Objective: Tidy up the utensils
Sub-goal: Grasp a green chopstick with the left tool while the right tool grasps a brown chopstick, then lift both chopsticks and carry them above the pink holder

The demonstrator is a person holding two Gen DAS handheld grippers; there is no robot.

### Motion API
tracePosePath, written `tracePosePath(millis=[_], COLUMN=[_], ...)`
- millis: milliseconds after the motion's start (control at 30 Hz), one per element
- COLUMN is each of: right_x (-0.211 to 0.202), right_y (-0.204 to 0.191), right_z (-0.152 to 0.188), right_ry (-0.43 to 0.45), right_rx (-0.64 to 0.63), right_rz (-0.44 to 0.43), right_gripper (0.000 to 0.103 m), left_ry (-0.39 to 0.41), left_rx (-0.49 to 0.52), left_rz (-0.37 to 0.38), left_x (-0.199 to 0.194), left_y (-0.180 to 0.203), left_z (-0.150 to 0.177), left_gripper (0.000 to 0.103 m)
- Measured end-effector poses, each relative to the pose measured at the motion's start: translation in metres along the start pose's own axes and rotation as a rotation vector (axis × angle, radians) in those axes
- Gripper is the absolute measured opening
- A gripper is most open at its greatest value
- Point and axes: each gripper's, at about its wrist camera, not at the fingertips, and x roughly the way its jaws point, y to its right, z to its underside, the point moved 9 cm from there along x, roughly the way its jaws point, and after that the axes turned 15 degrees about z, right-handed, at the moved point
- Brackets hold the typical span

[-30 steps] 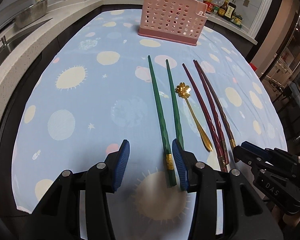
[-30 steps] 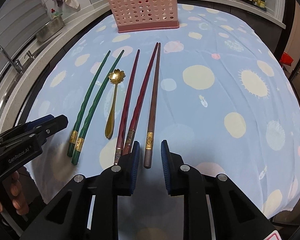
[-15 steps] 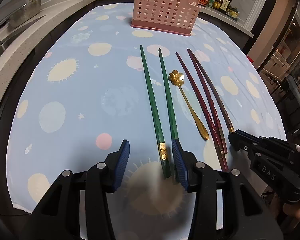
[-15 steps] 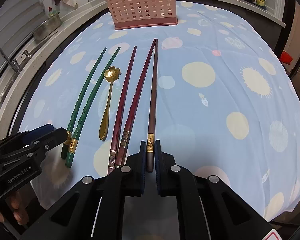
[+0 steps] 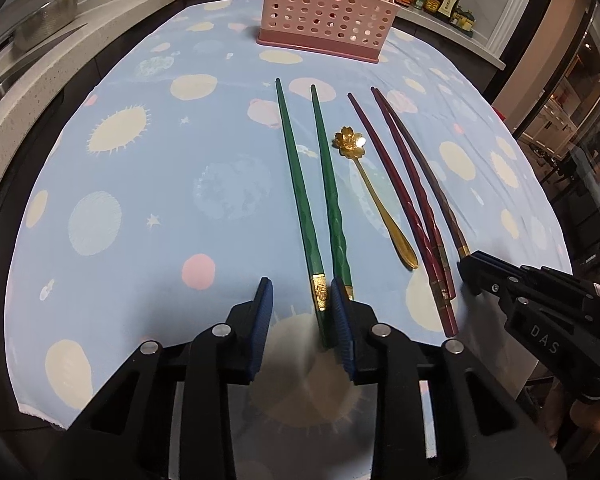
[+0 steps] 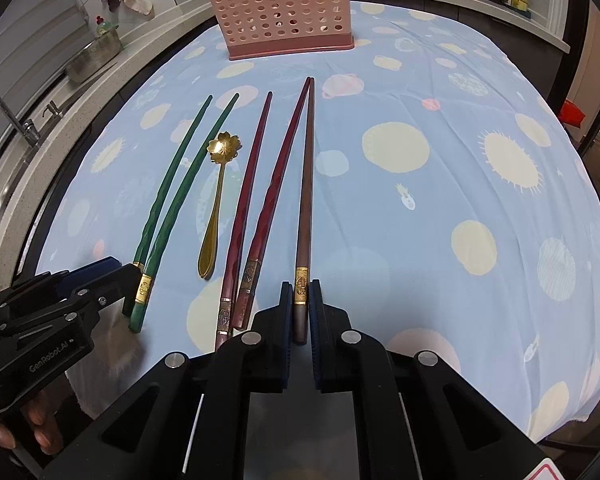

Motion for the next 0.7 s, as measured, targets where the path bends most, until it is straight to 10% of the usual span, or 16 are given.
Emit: tracePosePath(millis=[700], right_x=[-0.0048], right_y=[0.0056], right_z=[-0.0019], right_ry=[0.013], right_rx=[0.024], right_rz=[-0.005], right_gripper=[0.007], left_ry=[0.03], left_rx=[-0.009], left_rz=[-0.003], left_x=[-0.0083], left_y=[-0.0066], left_z=[-0.0042], left_gripper=[0.007])
